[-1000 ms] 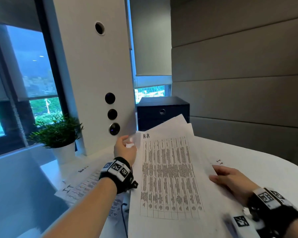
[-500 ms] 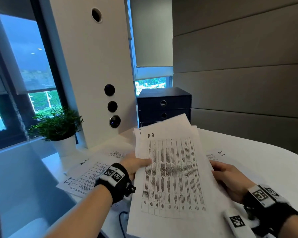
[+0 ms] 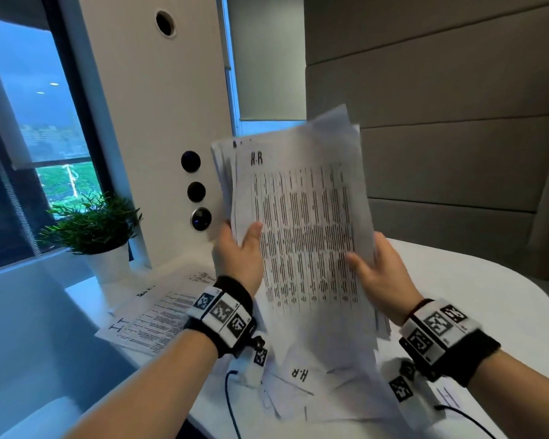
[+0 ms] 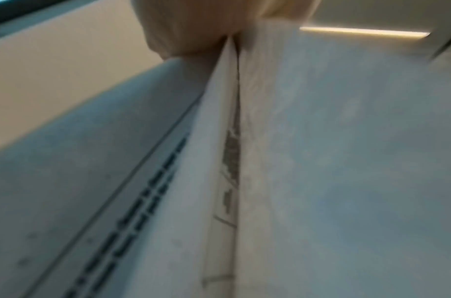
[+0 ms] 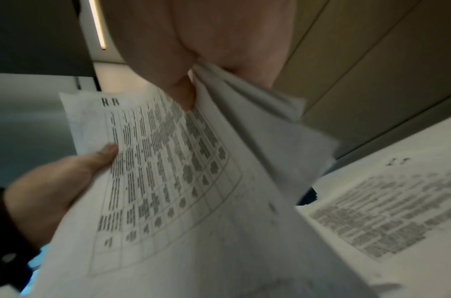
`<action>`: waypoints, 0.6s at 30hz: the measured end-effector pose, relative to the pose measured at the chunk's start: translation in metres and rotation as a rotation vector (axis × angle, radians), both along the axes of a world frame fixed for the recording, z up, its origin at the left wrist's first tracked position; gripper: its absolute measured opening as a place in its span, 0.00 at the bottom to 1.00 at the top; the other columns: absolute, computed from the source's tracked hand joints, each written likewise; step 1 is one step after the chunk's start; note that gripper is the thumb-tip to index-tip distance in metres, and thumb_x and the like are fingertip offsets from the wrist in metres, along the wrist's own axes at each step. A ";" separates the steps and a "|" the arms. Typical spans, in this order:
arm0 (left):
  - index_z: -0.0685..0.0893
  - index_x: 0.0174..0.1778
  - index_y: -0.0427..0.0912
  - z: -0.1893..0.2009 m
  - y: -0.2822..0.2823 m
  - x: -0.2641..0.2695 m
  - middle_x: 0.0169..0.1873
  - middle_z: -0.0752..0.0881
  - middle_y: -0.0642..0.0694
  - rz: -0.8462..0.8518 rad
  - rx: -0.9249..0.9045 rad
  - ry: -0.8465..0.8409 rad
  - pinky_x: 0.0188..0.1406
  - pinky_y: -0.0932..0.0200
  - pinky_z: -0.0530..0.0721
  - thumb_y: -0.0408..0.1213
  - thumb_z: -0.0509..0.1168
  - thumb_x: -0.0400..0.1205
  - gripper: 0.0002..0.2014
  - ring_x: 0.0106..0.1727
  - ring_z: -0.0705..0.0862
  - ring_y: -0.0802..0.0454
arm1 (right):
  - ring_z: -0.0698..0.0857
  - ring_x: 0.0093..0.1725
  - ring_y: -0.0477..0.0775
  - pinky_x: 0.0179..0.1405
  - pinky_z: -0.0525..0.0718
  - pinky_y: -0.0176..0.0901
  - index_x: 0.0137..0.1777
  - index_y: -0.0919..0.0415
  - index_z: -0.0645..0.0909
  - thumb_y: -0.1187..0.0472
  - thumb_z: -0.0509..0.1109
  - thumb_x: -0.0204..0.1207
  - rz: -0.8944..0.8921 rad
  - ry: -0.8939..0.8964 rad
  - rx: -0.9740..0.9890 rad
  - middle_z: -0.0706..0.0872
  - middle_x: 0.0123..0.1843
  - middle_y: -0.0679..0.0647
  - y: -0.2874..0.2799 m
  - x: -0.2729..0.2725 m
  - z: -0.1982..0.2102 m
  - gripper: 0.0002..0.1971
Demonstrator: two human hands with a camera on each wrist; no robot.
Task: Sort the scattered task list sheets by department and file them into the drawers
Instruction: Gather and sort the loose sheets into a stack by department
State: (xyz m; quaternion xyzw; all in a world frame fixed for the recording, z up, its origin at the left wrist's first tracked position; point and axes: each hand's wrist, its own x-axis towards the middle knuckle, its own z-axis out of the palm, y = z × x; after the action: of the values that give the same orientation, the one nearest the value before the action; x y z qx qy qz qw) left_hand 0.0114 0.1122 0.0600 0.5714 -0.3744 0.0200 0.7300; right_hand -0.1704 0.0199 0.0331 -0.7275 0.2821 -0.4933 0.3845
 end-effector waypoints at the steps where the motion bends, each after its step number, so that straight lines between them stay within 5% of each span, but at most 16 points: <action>1: 0.73 0.52 0.51 0.005 0.002 -0.008 0.42 0.80 0.64 -0.006 -0.042 -0.020 0.40 0.81 0.78 0.40 0.66 0.82 0.08 0.40 0.81 0.73 | 0.82 0.41 0.27 0.37 0.79 0.21 0.58 0.56 0.73 0.67 0.66 0.80 -0.031 -0.003 -0.060 0.82 0.46 0.42 0.001 0.000 0.002 0.10; 4: 0.70 0.51 0.45 0.007 0.001 -0.022 0.39 0.79 0.63 -0.006 -0.092 -0.094 0.30 0.84 0.74 0.40 0.66 0.82 0.10 0.35 0.81 0.75 | 0.81 0.39 0.38 0.36 0.78 0.29 0.57 0.58 0.73 0.64 0.67 0.80 -0.073 -0.030 -0.094 0.82 0.44 0.49 -0.002 0.002 -0.002 0.08; 8: 0.68 0.56 0.49 -0.015 -0.005 -0.017 0.41 0.79 0.65 -0.035 0.104 -0.001 0.31 0.83 0.73 0.42 0.73 0.77 0.20 0.38 0.79 0.77 | 0.86 0.55 0.50 0.56 0.85 0.49 0.66 0.58 0.72 0.62 0.75 0.74 0.102 0.036 0.145 0.85 0.58 0.51 -0.009 -0.008 -0.023 0.22; 12: 0.77 0.61 0.50 -0.052 -0.010 -0.002 0.52 0.86 0.54 -0.107 0.431 0.077 0.57 0.52 0.86 0.43 0.75 0.73 0.22 0.51 0.86 0.56 | 0.84 0.62 0.47 0.67 0.80 0.50 0.68 0.50 0.70 0.60 0.78 0.70 0.211 0.254 0.270 0.84 0.63 0.46 -0.008 -0.018 -0.039 0.29; 15: 0.77 0.67 0.46 -0.065 -0.008 0.001 0.61 0.85 0.50 -0.188 0.530 0.148 0.66 0.44 0.81 0.43 0.72 0.76 0.24 0.61 0.83 0.50 | 0.86 0.59 0.50 0.61 0.85 0.53 0.64 0.52 0.73 0.65 0.75 0.73 0.169 0.238 0.257 0.87 0.60 0.50 -0.007 -0.016 -0.039 0.22; 18: 0.80 0.63 0.47 -0.059 -0.006 0.009 0.56 0.86 0.51 -0.182 0.492 0.200 0.60 0.52 0.82 0.34 0.69 0.80 0.15 0.55 0.85 0.52 | 0.88 0.53 0.49 0.53 0.88 0.50 0.63 0.55 0.75 0.66 0.73 0.74 0.112 0.214 0.238 0.87 0.54 0.48 -0.007 -0.009 -0.028 0.19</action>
State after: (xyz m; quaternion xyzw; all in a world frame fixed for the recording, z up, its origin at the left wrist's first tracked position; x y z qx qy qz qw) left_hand 0.0200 0.1060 0.0008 0.6948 -0.3438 -0.1937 0.6013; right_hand -0.1793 0.0127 0.0046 -0.7400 0.3368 -0.3537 0.4625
